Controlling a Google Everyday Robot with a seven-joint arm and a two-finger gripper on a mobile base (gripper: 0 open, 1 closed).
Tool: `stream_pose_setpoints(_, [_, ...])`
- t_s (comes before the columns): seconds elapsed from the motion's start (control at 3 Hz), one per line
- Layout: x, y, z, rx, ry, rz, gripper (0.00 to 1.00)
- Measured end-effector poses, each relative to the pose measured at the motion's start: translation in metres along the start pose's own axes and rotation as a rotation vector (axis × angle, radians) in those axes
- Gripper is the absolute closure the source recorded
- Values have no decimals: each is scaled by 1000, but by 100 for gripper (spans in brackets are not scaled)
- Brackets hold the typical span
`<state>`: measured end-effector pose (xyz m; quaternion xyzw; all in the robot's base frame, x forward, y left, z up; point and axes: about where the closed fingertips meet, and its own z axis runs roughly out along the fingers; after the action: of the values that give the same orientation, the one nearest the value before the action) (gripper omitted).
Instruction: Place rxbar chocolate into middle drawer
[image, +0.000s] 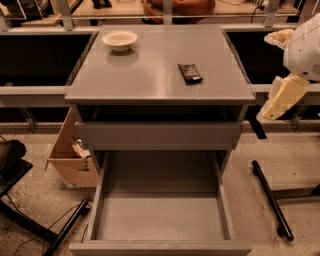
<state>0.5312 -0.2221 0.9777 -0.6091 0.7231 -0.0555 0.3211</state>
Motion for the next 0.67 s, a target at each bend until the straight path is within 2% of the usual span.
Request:
stream_pose_setpoints(0.33, [-10, -45, 20, 108, -92, 75, 0])
stream_pose_setpoints(0.67, [-19, -100, 40, 164, -143, 294, 0])
